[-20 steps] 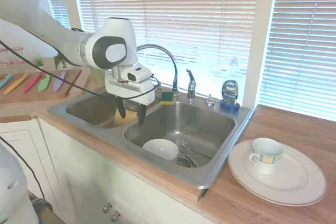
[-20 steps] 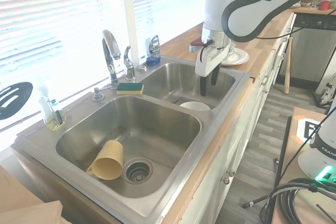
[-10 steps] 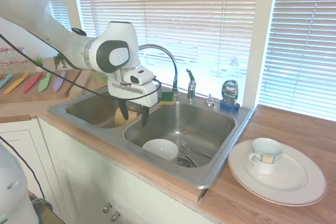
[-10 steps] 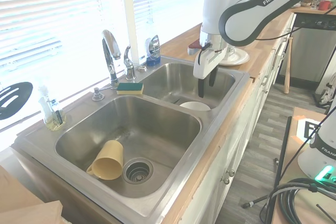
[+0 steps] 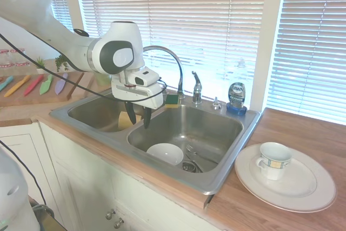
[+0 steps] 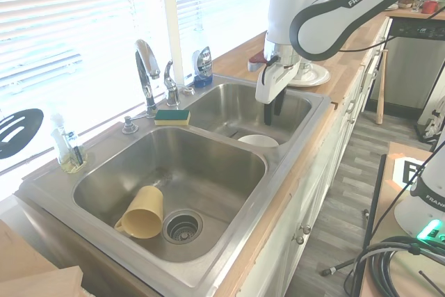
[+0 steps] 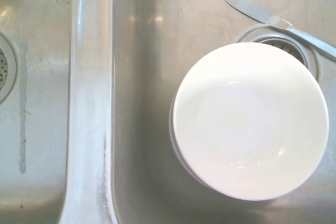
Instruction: Turn off the faucet
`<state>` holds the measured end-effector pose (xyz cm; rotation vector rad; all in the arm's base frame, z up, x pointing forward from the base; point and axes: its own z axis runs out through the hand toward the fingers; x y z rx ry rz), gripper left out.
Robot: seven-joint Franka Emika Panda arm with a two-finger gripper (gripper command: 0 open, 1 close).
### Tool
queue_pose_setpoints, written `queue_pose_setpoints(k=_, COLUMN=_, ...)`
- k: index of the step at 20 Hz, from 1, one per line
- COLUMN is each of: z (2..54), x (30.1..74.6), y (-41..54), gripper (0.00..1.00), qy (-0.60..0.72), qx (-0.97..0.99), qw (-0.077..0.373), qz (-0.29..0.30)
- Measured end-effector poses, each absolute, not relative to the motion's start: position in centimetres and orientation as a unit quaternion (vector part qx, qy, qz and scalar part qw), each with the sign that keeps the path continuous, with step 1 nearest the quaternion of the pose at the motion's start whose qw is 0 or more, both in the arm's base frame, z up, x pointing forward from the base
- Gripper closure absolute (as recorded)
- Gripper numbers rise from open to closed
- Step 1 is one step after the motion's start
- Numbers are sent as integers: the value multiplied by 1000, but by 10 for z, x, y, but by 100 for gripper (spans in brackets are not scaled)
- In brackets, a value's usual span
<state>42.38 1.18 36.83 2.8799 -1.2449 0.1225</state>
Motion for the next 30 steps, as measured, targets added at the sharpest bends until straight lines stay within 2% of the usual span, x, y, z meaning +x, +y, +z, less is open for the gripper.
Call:
queue_pose_setpoints(k=16, z=385, x=436, y=15, gripper=100, qy=-389, qx=919, qw=-3, qz=58)
queue_pose_setpoints(k=20, z=400, x=477, y=15, gripper=100, qy=-388, qx=918, qw=-1, qz=89)
queue_pose_setpoints(k=26, z=409, x=571, y=19, gripper=100, qy=-394, qx=899, qw=-17, qz=192)
queue_pose_setpoints(k=30, z=425, x=609, y=20, gripper=100, qy=-395, qx=886, qw=-32, qz=241)
